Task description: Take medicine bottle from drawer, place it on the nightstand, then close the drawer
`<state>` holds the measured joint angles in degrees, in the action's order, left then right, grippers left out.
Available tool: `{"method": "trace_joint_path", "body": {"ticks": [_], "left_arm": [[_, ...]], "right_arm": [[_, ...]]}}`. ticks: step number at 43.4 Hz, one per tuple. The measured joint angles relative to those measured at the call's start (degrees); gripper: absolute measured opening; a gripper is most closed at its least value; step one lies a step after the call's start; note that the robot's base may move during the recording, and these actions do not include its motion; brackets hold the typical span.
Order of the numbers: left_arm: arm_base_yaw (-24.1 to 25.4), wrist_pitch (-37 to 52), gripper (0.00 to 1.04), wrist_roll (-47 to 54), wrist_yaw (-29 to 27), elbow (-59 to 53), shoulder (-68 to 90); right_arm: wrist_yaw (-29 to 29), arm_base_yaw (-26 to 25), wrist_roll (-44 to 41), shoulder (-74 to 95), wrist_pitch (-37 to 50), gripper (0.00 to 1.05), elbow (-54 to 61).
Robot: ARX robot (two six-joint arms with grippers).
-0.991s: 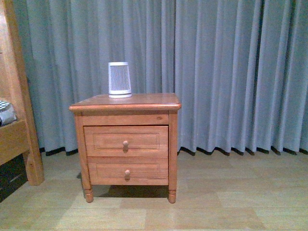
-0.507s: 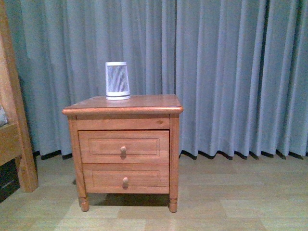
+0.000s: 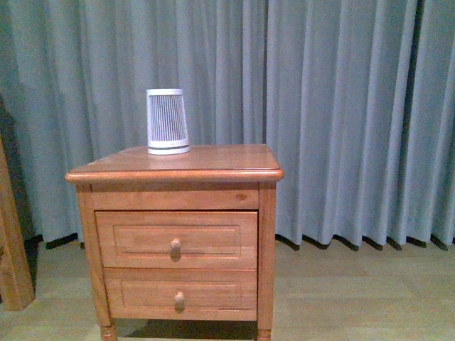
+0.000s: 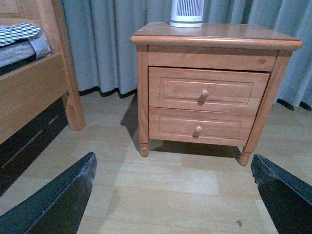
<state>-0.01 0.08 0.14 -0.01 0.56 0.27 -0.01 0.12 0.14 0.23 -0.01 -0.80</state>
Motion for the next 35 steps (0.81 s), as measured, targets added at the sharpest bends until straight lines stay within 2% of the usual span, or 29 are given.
{"method": "trace_joint_path", "body": {"ticks": [26, 31, 35], "left_arm": [[0.0, 0.0, 0.98, 0.0, 0.0, 0.0, 0.0], [1.3, -2.9, 0.98, -6.4, 6.8, 0.9, 3.3], [1.3, 2.4, 0.98, -8.6, 7.6, 0.9, 9.2]], "right_arm": [[0.0, 0.0, 0.0, 0.0, 0.0, 0.98, 0.0], [0.0, 0.0, 0.0, 0.0, 0.0, 0.98, 0.0], [0.0, 0.0, 0.0, 0.0, 0.0, 0.98, 0.0]]}}
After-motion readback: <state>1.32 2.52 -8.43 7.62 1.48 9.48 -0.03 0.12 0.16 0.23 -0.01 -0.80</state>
